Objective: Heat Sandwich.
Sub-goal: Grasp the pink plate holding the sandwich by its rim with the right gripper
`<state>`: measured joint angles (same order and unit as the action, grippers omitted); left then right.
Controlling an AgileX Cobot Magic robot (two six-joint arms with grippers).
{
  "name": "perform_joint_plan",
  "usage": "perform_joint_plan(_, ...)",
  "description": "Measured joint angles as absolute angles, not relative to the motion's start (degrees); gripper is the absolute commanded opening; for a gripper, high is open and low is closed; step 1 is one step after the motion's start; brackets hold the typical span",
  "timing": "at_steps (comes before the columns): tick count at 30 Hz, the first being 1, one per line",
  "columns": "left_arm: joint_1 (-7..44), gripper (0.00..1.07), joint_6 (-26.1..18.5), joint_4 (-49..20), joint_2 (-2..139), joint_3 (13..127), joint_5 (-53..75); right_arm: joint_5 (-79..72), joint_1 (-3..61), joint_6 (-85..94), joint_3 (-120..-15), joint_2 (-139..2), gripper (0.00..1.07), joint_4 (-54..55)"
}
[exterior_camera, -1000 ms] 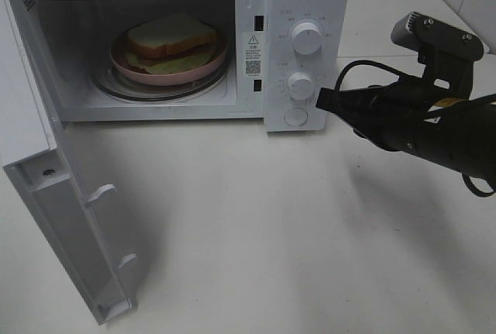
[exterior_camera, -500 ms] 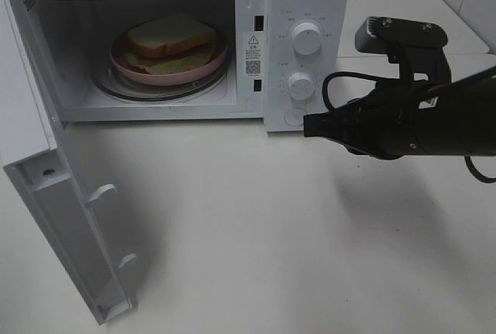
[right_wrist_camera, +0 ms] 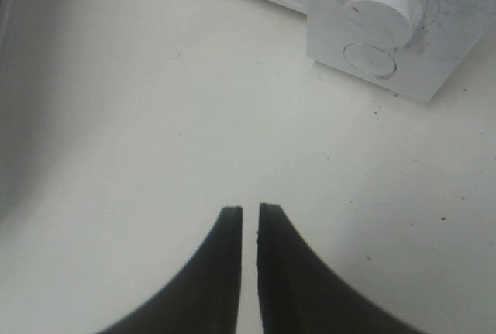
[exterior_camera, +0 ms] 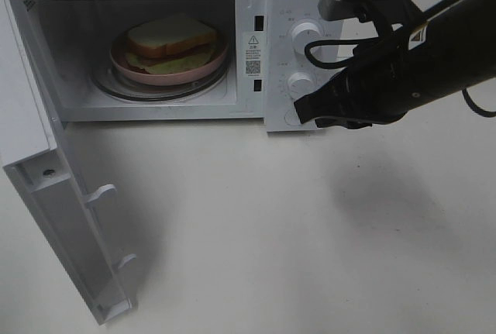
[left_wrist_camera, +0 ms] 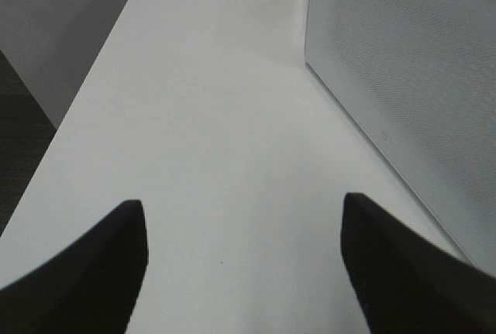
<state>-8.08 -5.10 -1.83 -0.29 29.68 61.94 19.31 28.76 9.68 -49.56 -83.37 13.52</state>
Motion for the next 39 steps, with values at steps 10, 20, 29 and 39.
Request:
perform_joint_plan(10, -8.1, 0.68, -5.1, -1.8, -0.3, 29.7, 61.9, 31.9, 28.8, 24.6, -55.7, -83.3, 0.22, 13.4)
perform_joint_plan(20, -8.1, 0.68, -5.1, -1.8, -0.3, 29.7, 61.9, 39.0, 28.8, 50.6, -56.0, -84.1, 0.72, 11.9)
perform_joint_plan(29, -8.1, 0.68, -5.1, -1.8, -0.3, 29.7, 61.9, 37.8, 31.8, 52.5, -56.6, -88.8, 0.82, 5.7)
perform_joint_plan(39, -8.1, 0.68, -5.1, -1.8, -0.3, 29.7, 61.9, 46.6, 37.3, 54.4, -68.8, -98.9, 0.72, 1.8)
